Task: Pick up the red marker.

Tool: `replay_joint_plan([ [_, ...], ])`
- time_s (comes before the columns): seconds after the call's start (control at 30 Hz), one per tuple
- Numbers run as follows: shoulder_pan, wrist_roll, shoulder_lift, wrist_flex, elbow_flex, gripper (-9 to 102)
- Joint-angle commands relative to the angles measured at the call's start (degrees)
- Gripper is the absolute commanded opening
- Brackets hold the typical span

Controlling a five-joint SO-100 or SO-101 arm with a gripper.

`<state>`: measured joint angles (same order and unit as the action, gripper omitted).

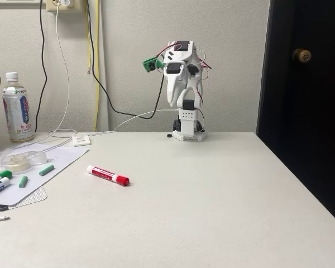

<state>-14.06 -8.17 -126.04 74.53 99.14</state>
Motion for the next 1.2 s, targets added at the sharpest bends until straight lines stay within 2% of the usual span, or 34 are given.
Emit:
replay_joint_plan([
  [0.0,-1.76,0.79,4.22,1.67,-6.94,8],
  [0.1,-3.96,2.11,7.82,1.93,-9.76,9],
  [0.33,-8.61,5.54,17.49,4.31,-17.58,20],
  [0.67,-13.45,10.90,27.77,2.29,-23.20,23],
  [0.9,-14.94,12.04,42.01,10.90,-41.04,26],
  [1.17,-15.47,13.10,46.93,8.79,-41.92,26],
])
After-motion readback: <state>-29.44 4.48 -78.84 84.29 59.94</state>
